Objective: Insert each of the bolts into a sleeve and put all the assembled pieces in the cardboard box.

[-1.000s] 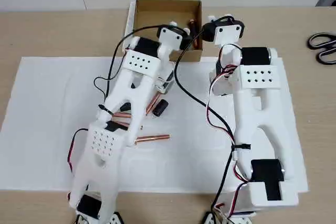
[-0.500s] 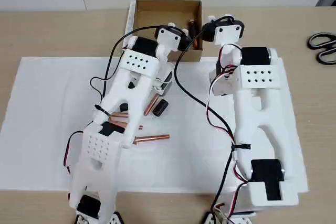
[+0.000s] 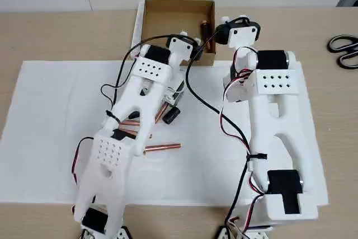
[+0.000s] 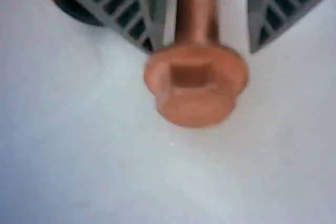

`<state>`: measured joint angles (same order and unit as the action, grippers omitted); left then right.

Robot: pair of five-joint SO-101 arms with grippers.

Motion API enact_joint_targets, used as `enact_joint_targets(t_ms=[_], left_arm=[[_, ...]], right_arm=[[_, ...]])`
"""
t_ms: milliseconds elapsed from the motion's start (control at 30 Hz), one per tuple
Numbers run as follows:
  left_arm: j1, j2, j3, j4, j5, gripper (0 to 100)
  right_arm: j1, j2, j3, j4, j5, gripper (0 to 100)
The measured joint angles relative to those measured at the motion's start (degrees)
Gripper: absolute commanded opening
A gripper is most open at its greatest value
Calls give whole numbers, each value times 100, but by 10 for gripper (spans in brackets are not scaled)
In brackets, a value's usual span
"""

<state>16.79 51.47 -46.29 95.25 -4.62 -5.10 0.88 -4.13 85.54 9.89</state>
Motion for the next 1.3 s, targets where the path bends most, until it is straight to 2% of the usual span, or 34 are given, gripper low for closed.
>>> enact_joint_targets(t_ms=[133,267,433,633,867,1000,1133,1300], left_arm=[[44,62,-26,-9,-18,3],[44,97,-316,18,0,6],[9,132,-1284,360,0,6],[-9,-88,-1257,440,9,6],[-237,-2207,-35,448,-9,6],[-404,-3833,976,457,0,6],[-457,-5196,1960,457,9,6],[-457,-6224,2743,62,0,6]], right_arm=[[0,0,0,0,0,6],[0,0,0,0,0,6],[0,0,0,0,0,6],[-88,0,0,0,0,6],[-756,0,0,176,0,5],[-853,-105,0,501,18,6],[-888,-967,0,255,18,6],[-1116,-2576,598,-677,18,6]])
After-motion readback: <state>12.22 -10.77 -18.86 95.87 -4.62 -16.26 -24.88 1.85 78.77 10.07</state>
